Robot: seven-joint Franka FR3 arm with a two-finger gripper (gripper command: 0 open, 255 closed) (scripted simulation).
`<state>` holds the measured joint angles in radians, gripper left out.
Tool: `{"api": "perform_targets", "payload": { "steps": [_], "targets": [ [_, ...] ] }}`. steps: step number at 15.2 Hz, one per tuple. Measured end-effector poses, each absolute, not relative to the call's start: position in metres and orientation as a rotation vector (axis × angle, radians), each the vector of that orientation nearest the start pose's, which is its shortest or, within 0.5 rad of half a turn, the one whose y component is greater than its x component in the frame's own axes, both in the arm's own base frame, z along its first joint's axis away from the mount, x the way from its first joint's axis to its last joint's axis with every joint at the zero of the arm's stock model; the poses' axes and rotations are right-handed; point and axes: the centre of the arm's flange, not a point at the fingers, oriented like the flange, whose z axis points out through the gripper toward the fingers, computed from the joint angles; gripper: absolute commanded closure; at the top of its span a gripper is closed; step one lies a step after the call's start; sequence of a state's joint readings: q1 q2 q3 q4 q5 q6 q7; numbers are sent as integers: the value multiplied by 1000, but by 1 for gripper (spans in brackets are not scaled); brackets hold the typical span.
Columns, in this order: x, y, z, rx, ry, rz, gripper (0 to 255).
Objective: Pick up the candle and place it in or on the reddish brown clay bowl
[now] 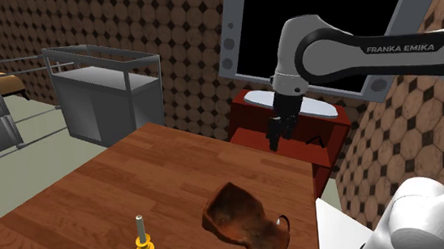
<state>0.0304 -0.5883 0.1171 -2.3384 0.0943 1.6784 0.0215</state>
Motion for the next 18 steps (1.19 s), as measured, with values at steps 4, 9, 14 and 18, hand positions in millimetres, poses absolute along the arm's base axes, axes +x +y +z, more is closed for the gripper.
{"api": "perform_targets", "payload": {
  "steps": [4,9,14,18],
  "targets": [
    [385,109,518,-3087,-131,160,0],
    [421,154,487,-3052,-120,212,0],
    [448,205,453,-3017,-109,262,0],
    [471,244,430,-2988,-101,299,0]
  ]
}}
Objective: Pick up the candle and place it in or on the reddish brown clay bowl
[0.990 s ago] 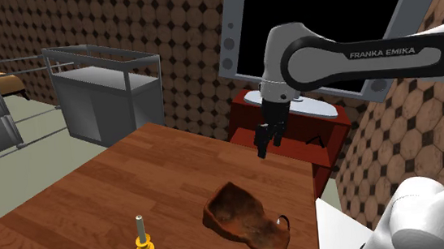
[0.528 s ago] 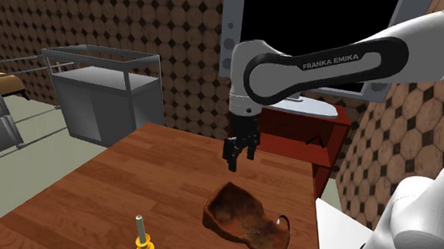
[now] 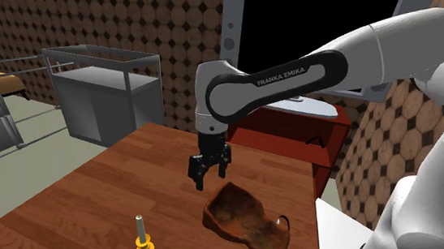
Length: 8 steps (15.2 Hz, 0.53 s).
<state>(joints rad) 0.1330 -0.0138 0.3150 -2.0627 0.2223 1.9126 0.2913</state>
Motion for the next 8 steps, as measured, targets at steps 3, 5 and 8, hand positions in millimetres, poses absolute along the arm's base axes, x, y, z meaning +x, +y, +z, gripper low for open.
{"api": "perform_targets", "payload": {
  "steps": [3,5,8],
  "targets": [
    [489,276,409,-2966,-94,330,0],
    [499,294,398,-2951,-90,348,0],
    [517,325,380,-2929,-84,377,0]
  ]
}}
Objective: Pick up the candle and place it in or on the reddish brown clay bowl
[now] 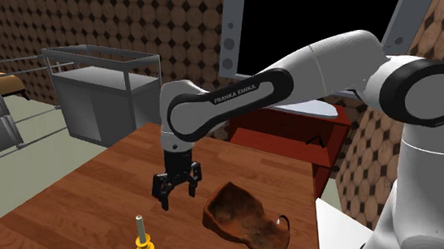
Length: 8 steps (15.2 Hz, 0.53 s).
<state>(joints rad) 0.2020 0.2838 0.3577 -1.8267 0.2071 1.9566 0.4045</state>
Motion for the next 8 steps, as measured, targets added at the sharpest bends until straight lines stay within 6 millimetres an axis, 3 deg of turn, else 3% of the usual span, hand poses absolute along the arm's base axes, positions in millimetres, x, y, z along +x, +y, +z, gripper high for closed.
{"api": "perform_targets", "payload": {
  "steps": [8],
  "targets": [
    [557,406,338,-2867,-67,452,0]
  ]
}}
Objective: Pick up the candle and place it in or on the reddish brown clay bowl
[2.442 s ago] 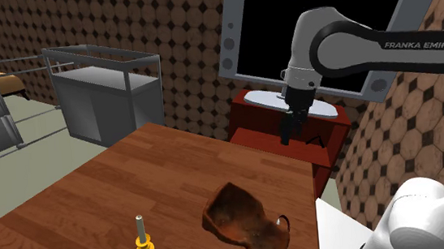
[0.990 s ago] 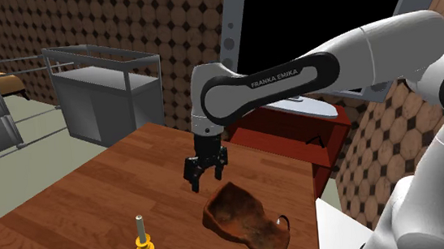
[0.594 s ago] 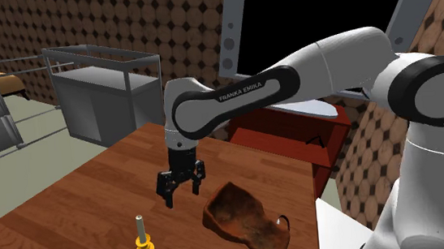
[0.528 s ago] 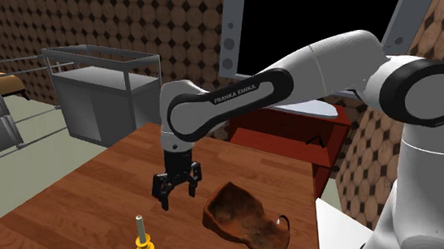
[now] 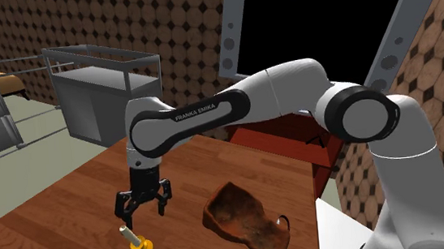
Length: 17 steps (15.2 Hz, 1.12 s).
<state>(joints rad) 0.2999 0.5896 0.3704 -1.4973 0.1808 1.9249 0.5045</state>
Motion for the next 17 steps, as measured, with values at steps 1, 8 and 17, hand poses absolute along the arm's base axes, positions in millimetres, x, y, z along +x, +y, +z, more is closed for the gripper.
{"api": "perform_targets", "payload": {
  "steps": [1,8,17],
  "targets": [
    [560,412,333,-2863,-66,456,0],
    [553,428,296,-2860,-64,461,0],
    [553,429,293,-2860,-63,461,255]
  ]
}}
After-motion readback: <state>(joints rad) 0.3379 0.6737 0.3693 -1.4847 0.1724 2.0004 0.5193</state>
